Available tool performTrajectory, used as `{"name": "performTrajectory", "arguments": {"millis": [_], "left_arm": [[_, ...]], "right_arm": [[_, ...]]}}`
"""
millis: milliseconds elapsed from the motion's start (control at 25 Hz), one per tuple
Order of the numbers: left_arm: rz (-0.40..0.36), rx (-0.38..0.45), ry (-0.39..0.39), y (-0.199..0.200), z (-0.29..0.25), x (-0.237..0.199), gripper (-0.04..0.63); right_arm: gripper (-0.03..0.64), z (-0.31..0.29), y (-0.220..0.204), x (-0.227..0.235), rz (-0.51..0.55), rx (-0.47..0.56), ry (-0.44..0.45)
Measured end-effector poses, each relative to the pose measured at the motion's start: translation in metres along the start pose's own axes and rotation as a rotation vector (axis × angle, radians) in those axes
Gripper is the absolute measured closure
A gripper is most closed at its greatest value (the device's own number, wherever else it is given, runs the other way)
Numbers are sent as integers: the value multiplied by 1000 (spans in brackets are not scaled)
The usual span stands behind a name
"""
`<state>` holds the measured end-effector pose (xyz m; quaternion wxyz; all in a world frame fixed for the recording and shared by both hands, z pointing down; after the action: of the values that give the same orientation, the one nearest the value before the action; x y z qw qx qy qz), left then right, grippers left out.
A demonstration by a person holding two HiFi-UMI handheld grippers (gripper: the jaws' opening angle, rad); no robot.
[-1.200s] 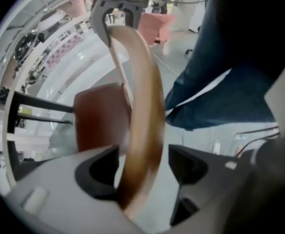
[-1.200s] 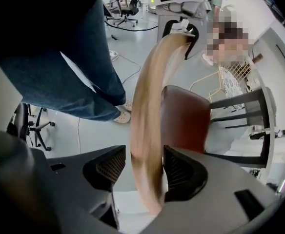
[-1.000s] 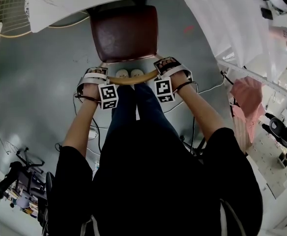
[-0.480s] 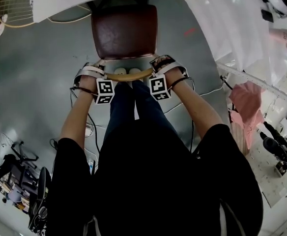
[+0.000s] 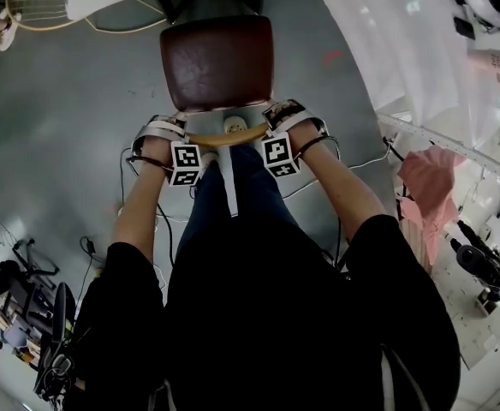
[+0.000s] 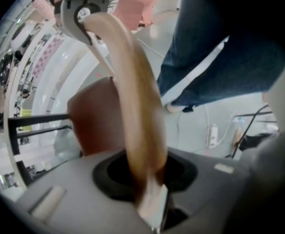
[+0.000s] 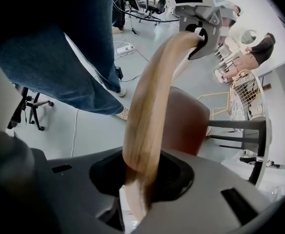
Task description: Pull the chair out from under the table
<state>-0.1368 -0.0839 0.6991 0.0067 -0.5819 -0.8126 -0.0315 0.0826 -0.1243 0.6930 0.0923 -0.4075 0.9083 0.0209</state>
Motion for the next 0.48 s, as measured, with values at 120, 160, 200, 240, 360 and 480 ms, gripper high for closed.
{"name": "performTrajectory", "arguments": {"millis": [120,160,200,240,360,480], "left_arm": [[-10,5,11,9,2,18,474],[-14,9,13,14,3,26,474],[-17,14,13,19,3,34,474],[-19,19,12,23,4,42,476],[-31,40,7,32,7,68,476],[-46,53,13,40,9,95,476]], "right_arm": [[505,2,12,-18,-11,-26,2],[505,2,17,-26,-14,-33,2],[505,3,21,-34,-17,-38,4],[505,4,26,-42,-20,-42,9],[505,7,45,-64,-35,-48,23],[505,12,67,-86,-71,-59,30]]}}
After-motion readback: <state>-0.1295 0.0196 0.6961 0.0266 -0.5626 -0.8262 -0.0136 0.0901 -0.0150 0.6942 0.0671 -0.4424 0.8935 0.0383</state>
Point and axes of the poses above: the fingertips, and each gripper's own axes: z backward along the fingers, x to its right, y out of its top, the point moved 5 cm from there along z, backward along the fingers, and after that the axes turned 7 degrees about x, right-handed, at the moved point
